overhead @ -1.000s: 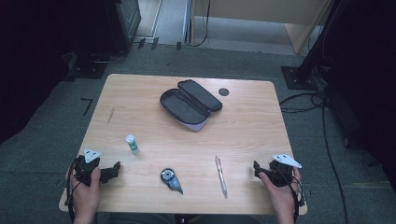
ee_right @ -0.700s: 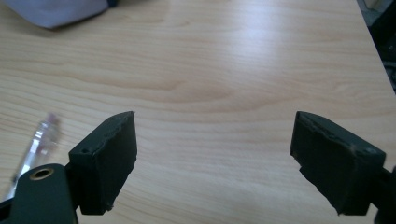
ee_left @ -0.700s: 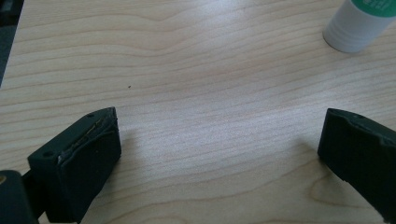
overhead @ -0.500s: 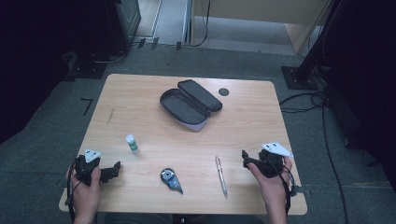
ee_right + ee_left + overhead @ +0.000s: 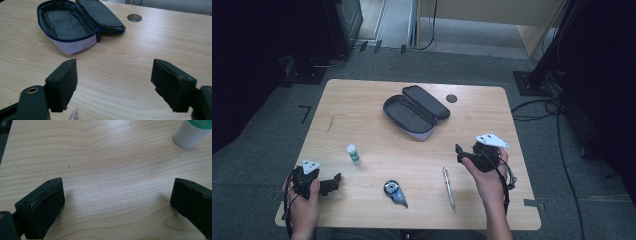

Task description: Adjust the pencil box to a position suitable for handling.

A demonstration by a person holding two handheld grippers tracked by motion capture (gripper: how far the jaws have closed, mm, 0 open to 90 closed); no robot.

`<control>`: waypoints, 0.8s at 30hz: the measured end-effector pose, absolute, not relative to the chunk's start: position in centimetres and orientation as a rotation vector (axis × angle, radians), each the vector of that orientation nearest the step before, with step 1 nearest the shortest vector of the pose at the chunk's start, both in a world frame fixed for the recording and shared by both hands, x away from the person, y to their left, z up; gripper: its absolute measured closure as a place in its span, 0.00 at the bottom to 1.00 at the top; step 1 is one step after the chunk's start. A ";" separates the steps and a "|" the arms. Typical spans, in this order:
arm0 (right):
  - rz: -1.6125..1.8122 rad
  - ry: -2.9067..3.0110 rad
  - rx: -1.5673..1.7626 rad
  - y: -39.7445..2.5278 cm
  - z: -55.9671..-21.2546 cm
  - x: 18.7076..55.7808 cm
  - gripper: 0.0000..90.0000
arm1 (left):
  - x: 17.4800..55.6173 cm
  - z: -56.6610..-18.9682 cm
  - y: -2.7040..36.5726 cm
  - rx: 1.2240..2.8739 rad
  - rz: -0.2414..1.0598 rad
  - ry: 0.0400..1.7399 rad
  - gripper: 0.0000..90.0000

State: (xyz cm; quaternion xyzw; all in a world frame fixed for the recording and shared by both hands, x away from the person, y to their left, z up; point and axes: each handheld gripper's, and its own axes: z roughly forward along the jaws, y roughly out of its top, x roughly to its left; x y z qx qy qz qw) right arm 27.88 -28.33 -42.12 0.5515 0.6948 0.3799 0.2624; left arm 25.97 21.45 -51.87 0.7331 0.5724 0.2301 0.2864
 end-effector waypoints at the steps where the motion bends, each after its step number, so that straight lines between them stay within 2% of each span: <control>1: 1.033 1.886 1.494 -28.0 -42.1 28.1 0.27 | 26.0 -51.9 21.4 1.959 0.615 1.530 0.00; 2: 1.054 1.889 1.495 -27.3 -42.0 28.6 0.31 | 26.0 -51.9 21.4 1.959 0.615 1.529 0.00; 11: 1.059 1.906 1.498 -24.7 -42.3 30.2 0.40 | 25.9 -51.9 21.4 1.962 0.614 1.524 0.00; 13: 1.048 1.895 1.514 -23.9 -42.5 30.9 0.46 | 25.9 -51.9 21.4 1.961 0.614 1.524 0.00; 20: 1.050 1.876 1.537 -22.6 -42.7 32.5 0.55 | 25.9 -51.9 21.4 1.962 0.614 1.524 0.00; 24: 1.072 1.895 1.602 -21.8 -42.7 33.7 0.65 | 25.9 -51.9 21.4 1.961 0.615 1.523 0.00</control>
